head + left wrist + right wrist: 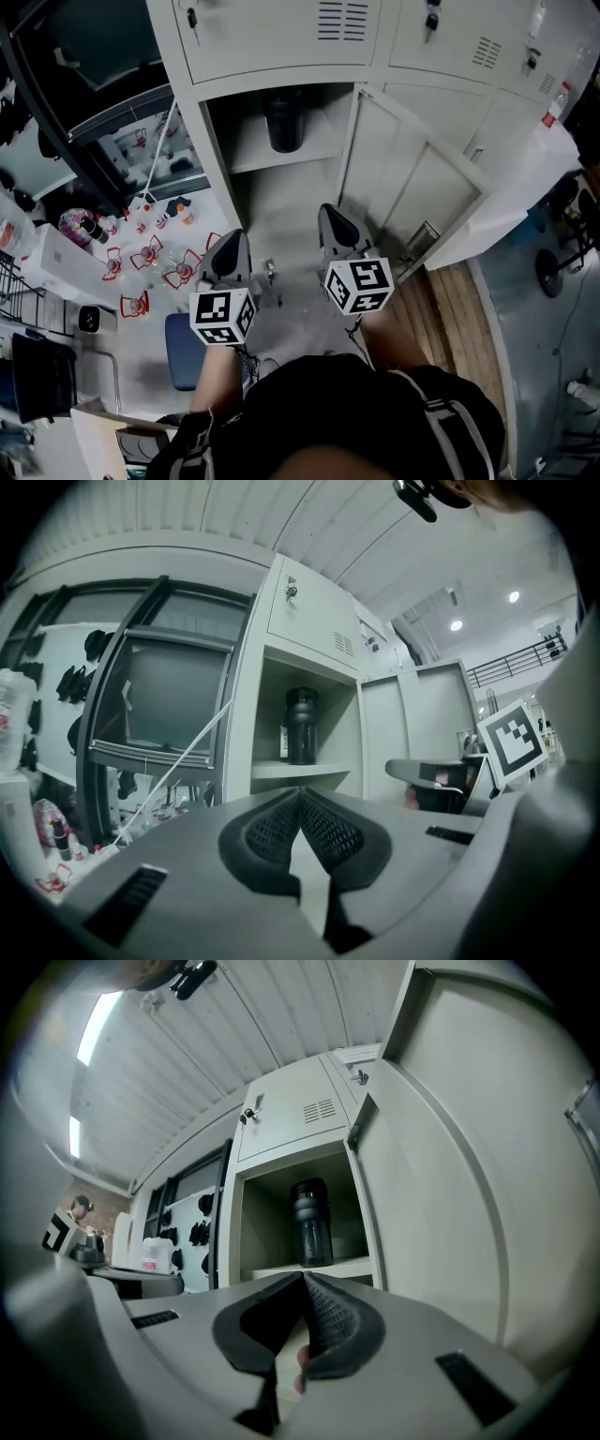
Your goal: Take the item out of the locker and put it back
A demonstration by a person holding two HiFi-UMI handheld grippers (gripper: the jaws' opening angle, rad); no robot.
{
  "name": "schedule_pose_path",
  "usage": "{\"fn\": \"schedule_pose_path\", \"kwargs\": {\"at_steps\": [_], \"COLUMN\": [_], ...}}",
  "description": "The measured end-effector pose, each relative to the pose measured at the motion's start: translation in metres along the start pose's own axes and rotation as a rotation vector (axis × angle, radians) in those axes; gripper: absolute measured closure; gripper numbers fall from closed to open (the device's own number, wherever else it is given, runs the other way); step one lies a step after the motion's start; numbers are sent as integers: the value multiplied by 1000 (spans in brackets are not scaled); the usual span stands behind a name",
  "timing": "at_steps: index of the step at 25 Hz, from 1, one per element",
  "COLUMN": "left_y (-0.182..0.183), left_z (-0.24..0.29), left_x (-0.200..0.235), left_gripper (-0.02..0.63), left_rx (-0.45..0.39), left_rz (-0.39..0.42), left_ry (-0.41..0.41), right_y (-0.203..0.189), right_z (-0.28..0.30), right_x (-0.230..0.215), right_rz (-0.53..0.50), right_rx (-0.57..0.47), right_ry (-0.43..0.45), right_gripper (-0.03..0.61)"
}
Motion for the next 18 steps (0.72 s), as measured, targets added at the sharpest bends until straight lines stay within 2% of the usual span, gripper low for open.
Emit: {"fn": "schedule_pose_path", "kwargs": {"at_steps": [12,18], "left_y": [7,8], "left_z": [-2,3], "left_x": [-10,-21], "left_gripper": [601,601], "left_rx": [-11,-12], "left_rz": [18,23], "left_ry": [17,26], "right_y": [7,6], "right_z": [-4,-5], "right_x": [-4,-13], "right_rz": [9,83], "right_rx": [-4,33], "right_ry": [1,26], "right_gripper": [566,566]}}
Point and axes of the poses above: the fingertips, and each gripper's own axes: z forward along the fingers, x to its left, y out of its top, the point moved 9 cm from there along -z, backward along the fingers, and after that the axes turned 15 degrees about -y, right-handed, at the moved point
